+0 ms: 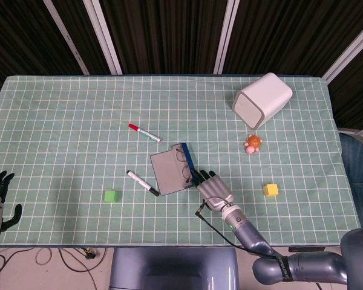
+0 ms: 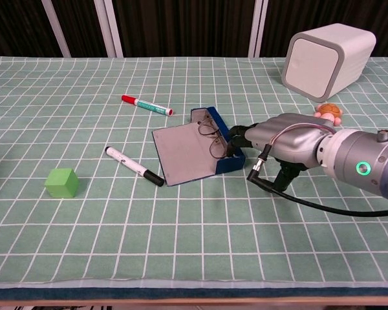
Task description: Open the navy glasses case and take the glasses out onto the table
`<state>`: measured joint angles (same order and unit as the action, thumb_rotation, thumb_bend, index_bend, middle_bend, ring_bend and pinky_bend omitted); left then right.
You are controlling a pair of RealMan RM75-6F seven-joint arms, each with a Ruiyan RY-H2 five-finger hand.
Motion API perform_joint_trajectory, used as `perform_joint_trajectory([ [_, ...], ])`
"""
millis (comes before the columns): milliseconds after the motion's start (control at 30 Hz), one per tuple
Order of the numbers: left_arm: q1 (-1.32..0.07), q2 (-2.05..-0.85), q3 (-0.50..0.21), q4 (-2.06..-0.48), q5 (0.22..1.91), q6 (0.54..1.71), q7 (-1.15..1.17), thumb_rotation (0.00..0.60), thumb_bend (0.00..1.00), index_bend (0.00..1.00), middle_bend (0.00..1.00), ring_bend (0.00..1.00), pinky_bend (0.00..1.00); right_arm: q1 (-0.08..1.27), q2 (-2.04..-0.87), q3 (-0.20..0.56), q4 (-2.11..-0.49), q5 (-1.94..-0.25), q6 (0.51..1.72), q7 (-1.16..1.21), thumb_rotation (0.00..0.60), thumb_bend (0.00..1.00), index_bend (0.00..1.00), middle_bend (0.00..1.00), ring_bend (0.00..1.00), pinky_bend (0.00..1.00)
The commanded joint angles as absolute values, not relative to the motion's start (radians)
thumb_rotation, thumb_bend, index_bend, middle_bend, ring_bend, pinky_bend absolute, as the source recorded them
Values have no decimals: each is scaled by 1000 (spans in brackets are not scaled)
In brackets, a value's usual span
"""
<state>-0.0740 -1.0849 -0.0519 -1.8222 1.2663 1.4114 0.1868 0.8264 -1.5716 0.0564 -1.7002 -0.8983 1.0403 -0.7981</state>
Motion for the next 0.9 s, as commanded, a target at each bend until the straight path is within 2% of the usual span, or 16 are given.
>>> perform_joint_trajectory([
  [33,-74,-1085,-52,-1823,1265,1411,188,600,456,47,0,0,0,828,-1564,57,-1697,-885,1034,-799,600,473,223,34,119,229],
  [900,-73,-1091,-52,-1815,1272,1421,202,600,456,47,0,0,0,857,-1536,72,-1633,-780,1015,-823,600,473,223,34,119,229],
])
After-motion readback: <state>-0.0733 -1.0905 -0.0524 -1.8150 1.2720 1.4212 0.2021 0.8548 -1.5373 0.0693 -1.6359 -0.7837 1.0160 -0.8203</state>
